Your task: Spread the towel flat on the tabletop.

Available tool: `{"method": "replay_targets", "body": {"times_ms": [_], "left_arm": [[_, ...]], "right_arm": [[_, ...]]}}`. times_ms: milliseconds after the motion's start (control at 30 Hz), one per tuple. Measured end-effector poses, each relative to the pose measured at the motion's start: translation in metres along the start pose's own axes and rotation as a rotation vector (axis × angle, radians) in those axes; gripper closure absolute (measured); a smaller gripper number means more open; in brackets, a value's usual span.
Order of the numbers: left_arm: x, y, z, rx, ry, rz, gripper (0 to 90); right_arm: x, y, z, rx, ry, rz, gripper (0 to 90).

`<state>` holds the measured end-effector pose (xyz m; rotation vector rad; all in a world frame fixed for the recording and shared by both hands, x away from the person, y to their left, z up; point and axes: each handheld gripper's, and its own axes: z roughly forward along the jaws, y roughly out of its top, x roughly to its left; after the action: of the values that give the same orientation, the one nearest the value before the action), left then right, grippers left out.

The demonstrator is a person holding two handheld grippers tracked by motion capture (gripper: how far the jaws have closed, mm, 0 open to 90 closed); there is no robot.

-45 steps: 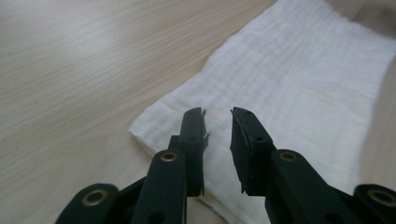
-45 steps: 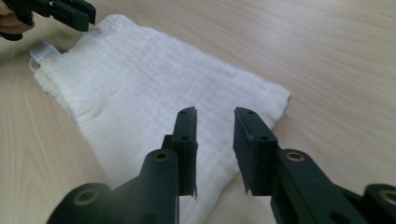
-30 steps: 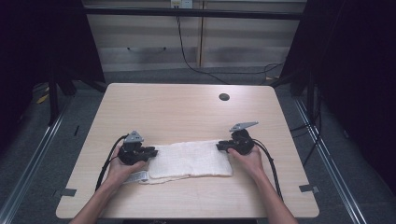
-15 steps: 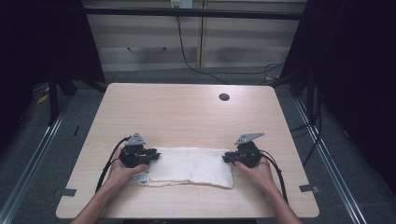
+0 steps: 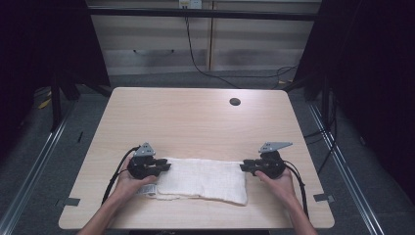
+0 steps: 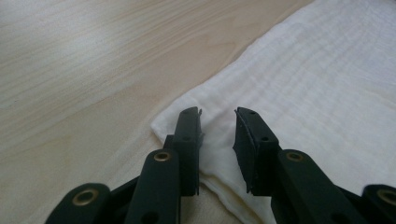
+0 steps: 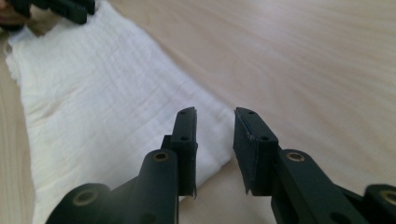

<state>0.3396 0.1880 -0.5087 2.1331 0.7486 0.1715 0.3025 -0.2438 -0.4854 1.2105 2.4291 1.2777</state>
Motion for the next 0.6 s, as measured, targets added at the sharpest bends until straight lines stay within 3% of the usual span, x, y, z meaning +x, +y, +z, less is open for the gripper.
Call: {"method": "replay_targets", "body": {"times_ms": [200, 267, 467, 600], "left_arm": [[0.0, 0.0, 0.0, 0.001, 0.002, 0.006, 70.4], [-0.001, 0.0, 0.0, 0.002, 0.003, 0.006, 70.4], [0.0, 0.0, 0.0, 0.002, 0.003, 0.006, 70.3], [-0.001, 0.0, 0.0, 0.0, 0.003, 0.003, 70.3]], "right_arm": [[-0.017, 0.007, 0.009, 0.025, 0.002, 0.021, 70.5], [-0.02, 0.006, 0.013, 0.016, 0.025, 0.034, 69.8], [-0.015, 0.004, 0.024, 0.056, 0.012, 0.004, 62.1], [-0.013, 0.002, 0.028, 0.073, 0.0, -0.014, 66.6]]}}
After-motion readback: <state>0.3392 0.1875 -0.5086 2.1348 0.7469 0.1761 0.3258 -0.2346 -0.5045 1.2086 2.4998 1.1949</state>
